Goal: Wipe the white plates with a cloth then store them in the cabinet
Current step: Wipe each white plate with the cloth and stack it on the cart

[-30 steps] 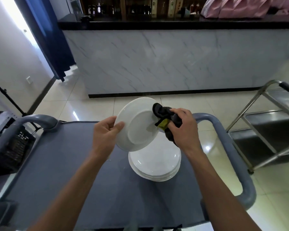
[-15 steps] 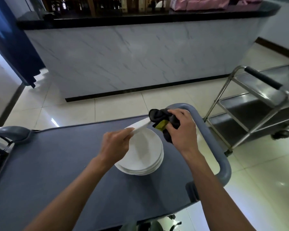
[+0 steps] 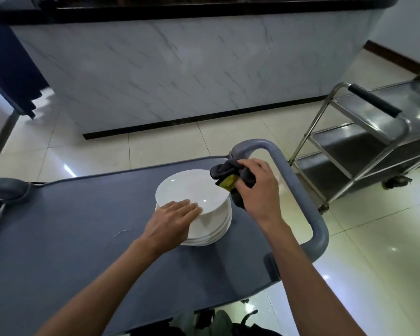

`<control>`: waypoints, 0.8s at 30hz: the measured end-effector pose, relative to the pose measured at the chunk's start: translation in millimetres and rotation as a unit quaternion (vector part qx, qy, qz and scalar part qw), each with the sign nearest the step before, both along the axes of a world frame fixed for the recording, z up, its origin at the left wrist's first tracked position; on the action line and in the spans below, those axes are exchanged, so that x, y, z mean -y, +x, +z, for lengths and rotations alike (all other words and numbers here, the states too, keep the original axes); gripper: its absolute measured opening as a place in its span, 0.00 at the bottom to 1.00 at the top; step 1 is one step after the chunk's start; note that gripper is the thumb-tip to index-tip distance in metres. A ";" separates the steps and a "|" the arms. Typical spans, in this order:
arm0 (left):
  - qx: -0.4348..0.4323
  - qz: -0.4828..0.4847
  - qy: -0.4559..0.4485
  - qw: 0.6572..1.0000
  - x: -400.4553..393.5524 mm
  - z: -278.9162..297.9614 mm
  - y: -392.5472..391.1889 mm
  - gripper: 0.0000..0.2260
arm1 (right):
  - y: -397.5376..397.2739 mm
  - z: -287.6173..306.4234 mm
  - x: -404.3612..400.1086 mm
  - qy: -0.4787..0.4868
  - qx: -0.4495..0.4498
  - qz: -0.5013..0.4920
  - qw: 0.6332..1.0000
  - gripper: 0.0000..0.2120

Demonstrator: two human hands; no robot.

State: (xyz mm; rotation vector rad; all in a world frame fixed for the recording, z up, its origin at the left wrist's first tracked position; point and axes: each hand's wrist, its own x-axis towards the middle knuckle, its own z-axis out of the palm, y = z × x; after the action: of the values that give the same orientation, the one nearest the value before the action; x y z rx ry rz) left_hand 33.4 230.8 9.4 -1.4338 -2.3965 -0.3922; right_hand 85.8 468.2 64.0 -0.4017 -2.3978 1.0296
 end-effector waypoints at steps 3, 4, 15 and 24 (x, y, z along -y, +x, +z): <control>-0.002 -0.019 -0.028 0.999 4.7 -5.9 3.6 0.17 | 0.1 -6.1 6.7 -0.004 0.010 0.014 1.000 0.19; -0.007 -0.024 -0.035 0.999 6.5 -7.4 4.3 0.16 | 0.2 -8.6 8.7 -0.005 0.013 0.018 1.000 0.19; -0.005 -0.048 -0.144 0.988 18.2 -10.0 12.9 0.27 | 3.4 -29.2 27.0 -0.008 0.050 0.044 0.998 0.19; 0.015 -0.063 -0.142 0.988 25.0 -19.7 11.8 0.28 | -4.6 -34.9 46.8 0.002 0.058 0.081 0.995 0.19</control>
State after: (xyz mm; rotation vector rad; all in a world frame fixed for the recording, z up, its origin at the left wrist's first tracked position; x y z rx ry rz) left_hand 45.2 205.8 -10.3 -1.7178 -2.4694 -0.1041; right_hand 81.1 421.4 29.0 -0.2742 -2.5699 1.0990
